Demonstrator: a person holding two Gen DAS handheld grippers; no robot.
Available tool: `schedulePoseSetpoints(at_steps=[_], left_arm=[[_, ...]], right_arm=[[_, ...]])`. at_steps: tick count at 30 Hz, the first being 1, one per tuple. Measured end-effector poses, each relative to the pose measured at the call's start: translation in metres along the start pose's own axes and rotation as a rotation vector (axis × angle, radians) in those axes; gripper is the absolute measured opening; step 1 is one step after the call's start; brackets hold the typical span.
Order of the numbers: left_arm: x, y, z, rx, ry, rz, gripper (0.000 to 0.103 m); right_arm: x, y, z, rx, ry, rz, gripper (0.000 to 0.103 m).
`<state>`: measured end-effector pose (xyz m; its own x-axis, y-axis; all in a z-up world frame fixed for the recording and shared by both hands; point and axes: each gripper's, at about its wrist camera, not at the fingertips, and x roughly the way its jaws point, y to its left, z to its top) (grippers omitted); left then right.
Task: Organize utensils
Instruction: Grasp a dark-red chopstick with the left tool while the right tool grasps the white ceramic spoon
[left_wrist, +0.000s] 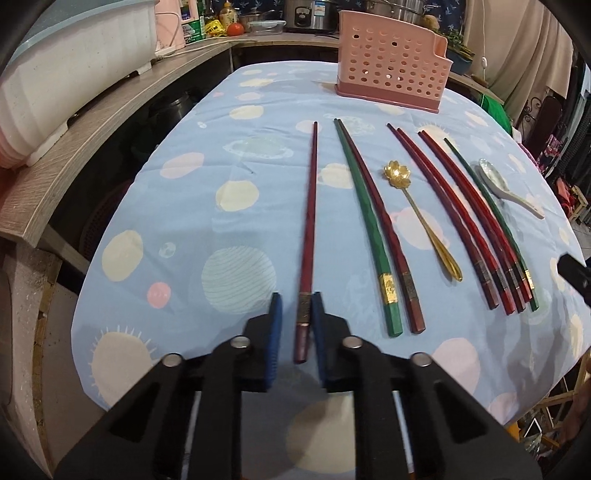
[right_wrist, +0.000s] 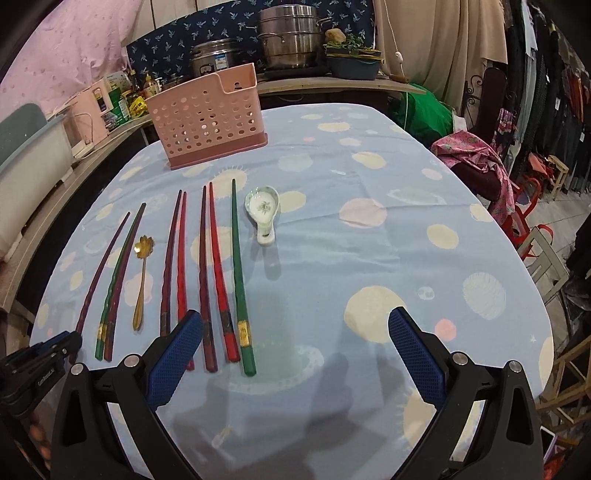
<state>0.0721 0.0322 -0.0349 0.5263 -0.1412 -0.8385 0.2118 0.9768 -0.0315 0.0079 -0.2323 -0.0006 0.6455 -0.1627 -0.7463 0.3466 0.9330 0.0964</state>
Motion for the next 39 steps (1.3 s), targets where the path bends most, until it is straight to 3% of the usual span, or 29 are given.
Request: schedulePoseSetpoints(at_steps=[3, 10, 16, 20, 26, 36, 39], left_arm=[[0.002, -0.001, 0.003, 0.006, -0.001, 0.002, 0.01], [0.005, 0.0, 0.006, 0.009, 0.0, 0.002, 0.01], [0.005, 0.0, 0.006, 0.009, -0.001, 0.002, 0.01], [0.005, -0.001, 0.006, 0.009, -0.001, 0.003, 0.01], [0.006, -0.001, 0.007, 0.012, -0.004, 0.008, 0.01], [0.007, -0.001, 0.007, 0.006, -0.009, 0.005, 0.01], [0.007, -0.001, 0.006, 0.007, -0.009, 0.004, 0.01]], right_arm=[[0.012, -0.002, 0.019, 0.015, -0.002, 0.05, 0.092], [0.05, -0.012, 0.053, 0.092, 0.052, 0.163, 0.06], [0.078, -0.015, 0.054, 0.12, 0.123, 0.215, 0.036], [0.086, -0.011, 0.048, 0.118, 0.146, 0.231, 0.025], [0.085, -0.014, 0.047, 0.131, 0.143, 0.24, 0.021], [0.077, -0.029, 0.054, 0.172, 0.121, 0.272, 0.026], [0.08, -0.028, 0.05, 0.171, 0.135, 0.281, 0.02]])
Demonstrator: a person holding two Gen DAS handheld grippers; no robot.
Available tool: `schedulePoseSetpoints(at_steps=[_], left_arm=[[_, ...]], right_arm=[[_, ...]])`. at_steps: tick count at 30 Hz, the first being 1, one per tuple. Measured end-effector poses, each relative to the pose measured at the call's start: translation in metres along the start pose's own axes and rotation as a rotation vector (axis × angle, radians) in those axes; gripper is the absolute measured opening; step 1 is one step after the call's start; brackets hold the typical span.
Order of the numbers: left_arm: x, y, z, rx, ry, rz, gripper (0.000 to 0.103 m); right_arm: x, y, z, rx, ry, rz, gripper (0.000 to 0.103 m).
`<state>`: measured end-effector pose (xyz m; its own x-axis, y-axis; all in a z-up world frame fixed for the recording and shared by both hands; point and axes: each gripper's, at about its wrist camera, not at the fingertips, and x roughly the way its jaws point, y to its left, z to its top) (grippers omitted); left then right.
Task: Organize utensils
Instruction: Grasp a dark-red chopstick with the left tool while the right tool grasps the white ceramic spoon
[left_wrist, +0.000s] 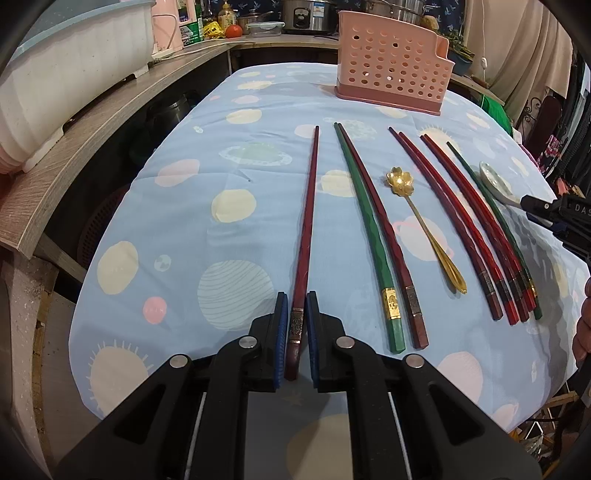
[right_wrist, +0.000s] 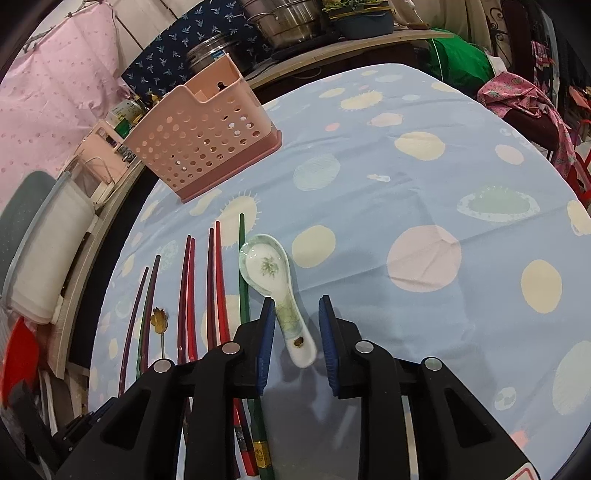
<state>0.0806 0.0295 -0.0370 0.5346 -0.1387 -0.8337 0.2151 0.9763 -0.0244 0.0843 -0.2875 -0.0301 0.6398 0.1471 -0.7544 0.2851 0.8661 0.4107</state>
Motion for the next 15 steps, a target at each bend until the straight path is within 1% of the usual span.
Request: schedulePoseSetpoints(at_steps=[7, 11, 15], left_arm=[[0.0, 0.0, 0.0, -0.001, 0.0, -0.002, 0.01], [0.0, 0.0, -0.001, -0.002, -0.006, -0.002, 0.01], [0.0, -0.001, -0.002, 0.005, -0.014, -0.001, 0.01]], right_arm=[[0.004, 0.005, -0.014, -0.016, 0.006, -0.005, 0.008], [0.001, 0.003, -0.023, -0.01, -0.009, -0.007, 0.008], [-0.003, 0.005, -0.027, -0.022, -0.021, -0.029, 0.008]])
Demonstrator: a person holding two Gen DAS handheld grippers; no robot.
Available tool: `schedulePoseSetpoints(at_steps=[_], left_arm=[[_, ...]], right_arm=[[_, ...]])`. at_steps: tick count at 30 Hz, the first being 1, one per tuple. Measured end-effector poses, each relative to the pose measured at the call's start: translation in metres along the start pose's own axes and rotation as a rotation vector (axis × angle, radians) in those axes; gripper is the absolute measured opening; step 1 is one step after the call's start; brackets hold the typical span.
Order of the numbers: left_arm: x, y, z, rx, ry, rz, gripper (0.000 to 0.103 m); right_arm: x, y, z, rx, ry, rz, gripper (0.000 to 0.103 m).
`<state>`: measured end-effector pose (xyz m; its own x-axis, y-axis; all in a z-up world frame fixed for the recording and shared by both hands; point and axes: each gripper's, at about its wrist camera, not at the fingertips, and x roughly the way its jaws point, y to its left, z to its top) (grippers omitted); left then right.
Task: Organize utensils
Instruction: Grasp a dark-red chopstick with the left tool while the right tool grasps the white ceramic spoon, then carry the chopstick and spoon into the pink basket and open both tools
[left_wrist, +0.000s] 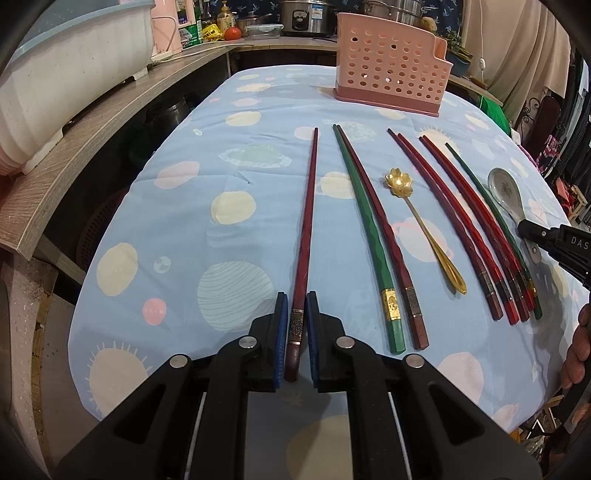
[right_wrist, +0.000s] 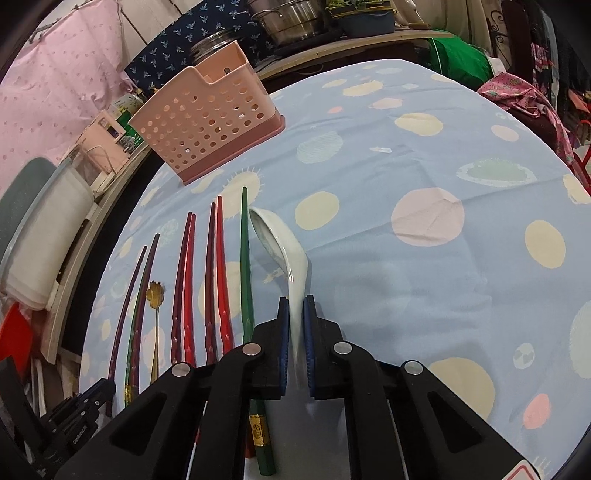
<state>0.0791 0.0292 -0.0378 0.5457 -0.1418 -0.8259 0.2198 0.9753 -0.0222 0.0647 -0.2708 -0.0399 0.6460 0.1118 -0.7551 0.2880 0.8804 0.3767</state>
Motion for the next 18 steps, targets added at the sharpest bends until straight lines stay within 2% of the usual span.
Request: schedulePoseSetpoints(at_steps=[9, 13, 18], left_arm=[[-0.014, 0.009, 0.0, -0.03, 0.005, -0.046, 0.007], [-0.033, 0.013, 0.011, -0.038, -0.033, -0.06, 0.007], [-0.055, 0.02, 0.04, -0.045, -0.094, -0.068, 0.007]], right_arm=[[-0.034, 0.005, 0.0, -0.052, -0.074, -0.072, 0.008], [-0.052, 0.009, 0.009, -0.08, -0.114, -0.092, 0.007], [-0.063, 0.013, 0.024, -0.109, -0.145, -0.115, 0.006]])
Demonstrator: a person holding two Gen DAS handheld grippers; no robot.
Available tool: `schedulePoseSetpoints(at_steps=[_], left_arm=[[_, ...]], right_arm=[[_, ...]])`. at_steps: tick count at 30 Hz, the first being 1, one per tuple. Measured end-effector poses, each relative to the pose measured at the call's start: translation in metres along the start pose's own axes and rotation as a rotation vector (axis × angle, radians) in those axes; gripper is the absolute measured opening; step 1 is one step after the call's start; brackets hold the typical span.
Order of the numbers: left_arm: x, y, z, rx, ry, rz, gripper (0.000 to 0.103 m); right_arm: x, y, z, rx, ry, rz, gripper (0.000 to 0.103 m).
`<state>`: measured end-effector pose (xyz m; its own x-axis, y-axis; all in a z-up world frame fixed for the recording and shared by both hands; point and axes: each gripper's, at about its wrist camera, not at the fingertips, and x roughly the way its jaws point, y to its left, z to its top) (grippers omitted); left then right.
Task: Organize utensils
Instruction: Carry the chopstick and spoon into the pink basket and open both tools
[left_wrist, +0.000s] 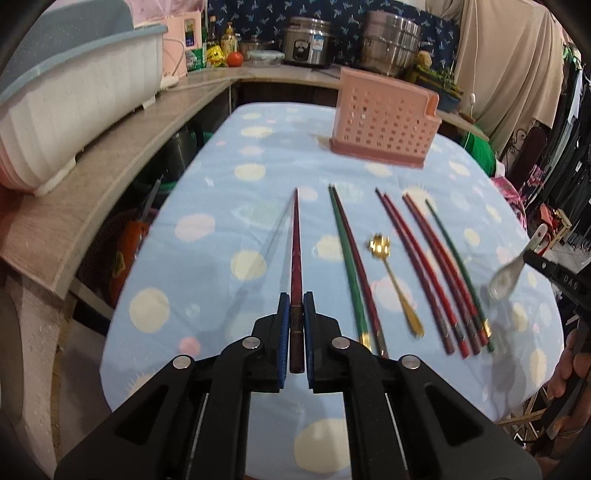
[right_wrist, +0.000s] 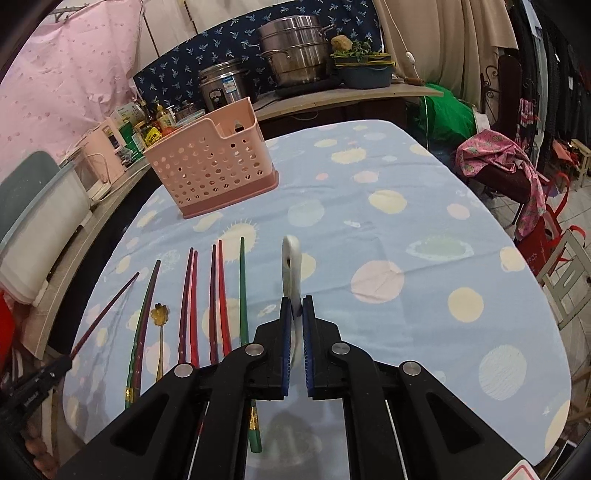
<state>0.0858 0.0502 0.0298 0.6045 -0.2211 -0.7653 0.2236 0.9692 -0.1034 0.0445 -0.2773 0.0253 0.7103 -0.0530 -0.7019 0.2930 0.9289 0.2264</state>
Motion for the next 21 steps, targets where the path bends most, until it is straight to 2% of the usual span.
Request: schedulePoseSetpoints(at_steps=[11, 15, 21], left_arm=[[-0.03, 0.005, 0.086, 0.007, -0.143, 0.002, 0.007], [-0.04, 0.004, 0.127, 0.006, -0.186, -0.021, 0.007], [-0.058, -0.008, 0.192, 0.031, -0.284, -0.012, 0.007]], right_arm=[[0.003, 0.006, 0.025, -0.026, -0.024, 0.015, 0.006], [0.004, 0.014, 0.046, -0.043, -0.044, 0.035, 0.006], [0.012, 0.029, 0.087, -0.063, -0.074, 0.081, 0.006]])
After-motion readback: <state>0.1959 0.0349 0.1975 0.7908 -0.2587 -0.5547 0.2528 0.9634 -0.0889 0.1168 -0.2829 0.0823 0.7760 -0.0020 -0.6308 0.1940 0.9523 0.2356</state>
